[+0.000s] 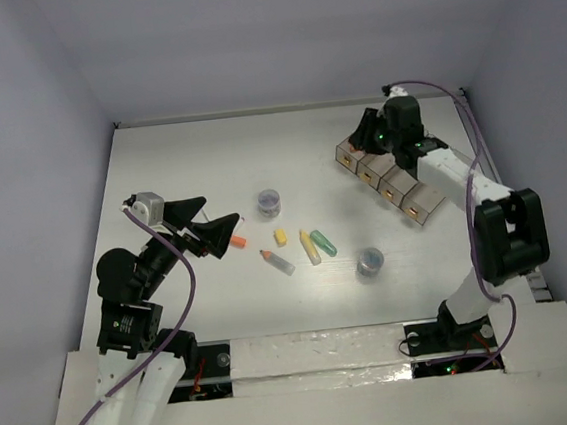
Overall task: Sort the stationery into containers
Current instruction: Pick up the stationery from the center of the board.
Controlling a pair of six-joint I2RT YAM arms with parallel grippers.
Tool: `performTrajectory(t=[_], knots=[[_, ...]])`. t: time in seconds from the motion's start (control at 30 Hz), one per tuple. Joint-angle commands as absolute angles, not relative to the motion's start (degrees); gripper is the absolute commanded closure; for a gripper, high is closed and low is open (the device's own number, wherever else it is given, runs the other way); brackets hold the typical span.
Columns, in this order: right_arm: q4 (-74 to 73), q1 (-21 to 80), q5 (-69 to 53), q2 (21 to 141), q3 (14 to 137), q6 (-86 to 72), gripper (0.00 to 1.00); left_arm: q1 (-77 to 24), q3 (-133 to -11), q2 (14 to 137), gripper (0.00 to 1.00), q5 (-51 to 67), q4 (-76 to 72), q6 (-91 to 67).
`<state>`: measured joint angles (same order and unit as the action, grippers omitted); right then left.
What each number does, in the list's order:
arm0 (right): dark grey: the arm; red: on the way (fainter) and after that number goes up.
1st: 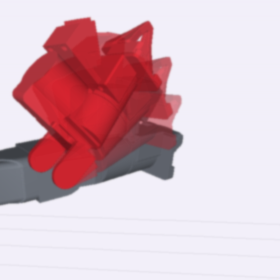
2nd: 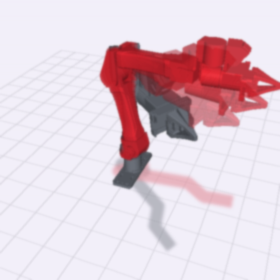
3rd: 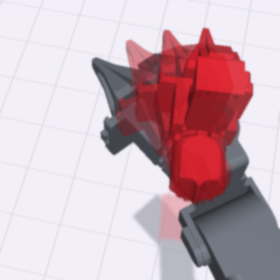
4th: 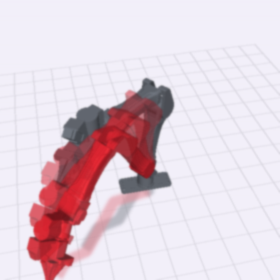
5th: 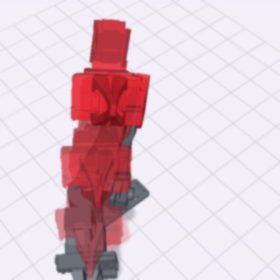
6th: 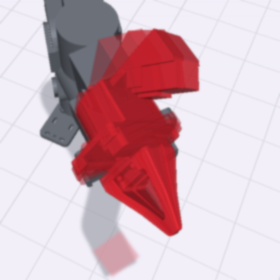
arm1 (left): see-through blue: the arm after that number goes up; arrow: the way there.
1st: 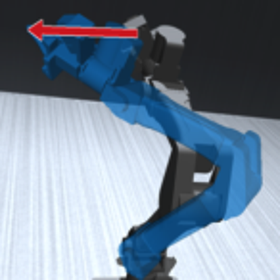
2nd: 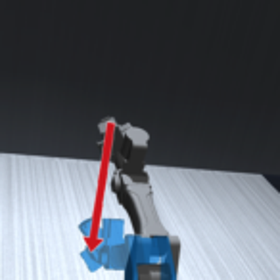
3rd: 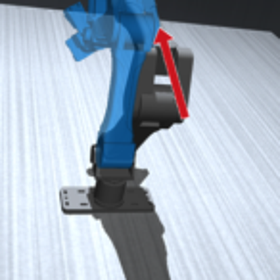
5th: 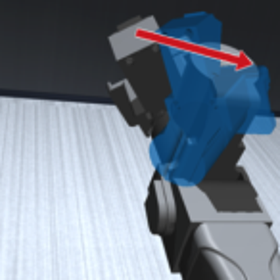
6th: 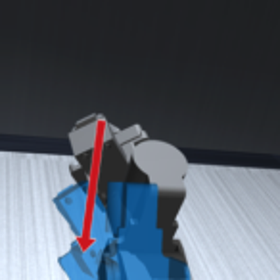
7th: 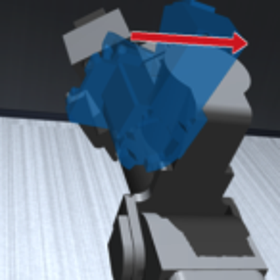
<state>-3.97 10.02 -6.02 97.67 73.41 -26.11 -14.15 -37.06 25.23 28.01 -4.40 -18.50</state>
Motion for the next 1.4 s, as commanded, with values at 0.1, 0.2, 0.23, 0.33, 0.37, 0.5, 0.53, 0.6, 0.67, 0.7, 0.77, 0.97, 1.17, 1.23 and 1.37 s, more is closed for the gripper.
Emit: performTrajectory(t=[0.1, 0.2, 0.23, 0.33, 0.37, 0.5, 0.53, 0.6, 0.67, 0.7, 0.77, 0.97, 1.17, 1.23, 1.37], knots=[[-9.0, 25.3, -8.3, 88.1, 63.0, -18.1, 0.57, -14.3, -37.7, 24.4, 0.01, 28.1, -6.4, -18.1], [-14.0, 30.6, -7.3, 86.1, 58.8, -16.3, 0.55, -14.3, -37.7, 24.3, 0.01, 28.1, -6.4, -18.1], [-15.0, 31.9, -6.8, 85.7, 57.8, -15.8, 0.55, -14.3, -37.7, 24.2, 0.01, 28.2, -6.5, -18.2], [-18.5, 36.0, -4.0, 84.2, 54.5, -14.9, 0.53, -14.3, -37.7, 24.0, 0.01, 28.1, -6.4, -18.1], [-19.2, 36.7, -3.3, 84.1, 54.0, -14.8, 0.52, -14.3, -37.7, 24.1, 0.01, 28.0, -6.4, -18.1], [-20.7, 38.0, -0.4, 84.7, 52.2, -14.5, 0.50, -14.3, -37.8, 24.3, 0.01, 28.1, -6.4, -18.1], [-21.1, 38.0, -0.4, 85.1, 52.3, -14.3, 0.50, -14.3, -37.7, 24.4, 0.01, 28.0, -6.4, -18.1], [-21.5, 39.6, -0.4, 86.8, 52.6, -13.7, 0.47, -14.3, -37.7, 24.6, 0.01, 28.1, -6.4, -18.2], [-22.3, 41.3, -0.4, 89.1, 53.9, -13.3, 0.45, -14.3, -37.8, 24.7, 0.01, 28.2, -6.4, -18.1], [-22.3, 41.8, -0.4, 89.6, 54.1, -12.7, 0.44, -14.3, -37.8, 24.7, 0.01, 28.2, -6.4, -18.2], [-22.3, 42.6, 1.6, 90.9, 55.1, -12.6, 0.42, -14.3, -37.7, 24.7, 0.01, 28.1, -6.4, -18.3], [-21.9, 42.6, 3.2, 94.0, 57.2, -12.2, 0.42, -14.3, -37.7, 24.7, 0.01, 28.2, -6.3, -18.1], [-22.1, 43.2, 5.5, 96.4, 59.0, -11.7, 0.42, -13.8, -37.7, 24.7, 0.01, 28.3, -6.3, -18.1], [-21.5, 43.2, 5.4, 97.1, 59.2, -11.5, 0.42, -13.8, -37.8, 24.6, 0.01, 28.3, -6.3, -18.2], [-20.7, 43.2, 4.7, 98.7, 60.2, -11.3, 0.44, -13.8, -37.8, 24.7, 0.01, 28.4, -6.3, -18.1]])
